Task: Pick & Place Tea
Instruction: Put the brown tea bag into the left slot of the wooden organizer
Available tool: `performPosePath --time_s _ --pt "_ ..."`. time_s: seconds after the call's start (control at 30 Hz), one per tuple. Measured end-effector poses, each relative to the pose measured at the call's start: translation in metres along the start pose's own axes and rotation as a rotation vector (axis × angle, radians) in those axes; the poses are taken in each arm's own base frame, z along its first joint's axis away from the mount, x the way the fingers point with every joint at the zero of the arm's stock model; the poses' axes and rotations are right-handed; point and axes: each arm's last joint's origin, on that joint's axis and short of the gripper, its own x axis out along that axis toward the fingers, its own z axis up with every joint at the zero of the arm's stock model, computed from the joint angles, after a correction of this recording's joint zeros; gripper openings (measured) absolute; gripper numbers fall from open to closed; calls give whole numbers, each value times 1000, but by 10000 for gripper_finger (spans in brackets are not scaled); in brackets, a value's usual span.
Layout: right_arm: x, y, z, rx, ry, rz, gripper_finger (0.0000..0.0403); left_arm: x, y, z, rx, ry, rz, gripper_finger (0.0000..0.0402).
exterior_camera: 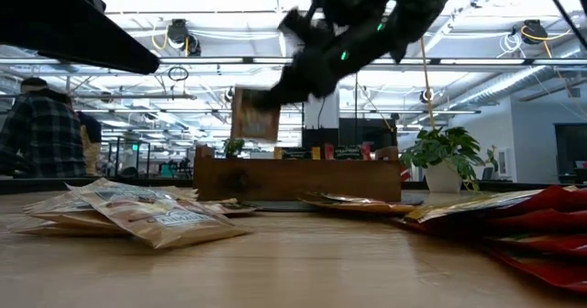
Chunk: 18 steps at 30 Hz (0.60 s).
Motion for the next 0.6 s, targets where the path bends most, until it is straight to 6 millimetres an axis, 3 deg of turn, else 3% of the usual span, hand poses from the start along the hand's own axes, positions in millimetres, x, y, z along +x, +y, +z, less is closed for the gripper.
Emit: performPosePath --time_s 0.27,0.6 --pt "17 -1 -2 -6 26 14 0 2 2 0 26 4 9 143" --pt "21 1 -5 16 12 61 0 2 2 -1 31 12 12 143"
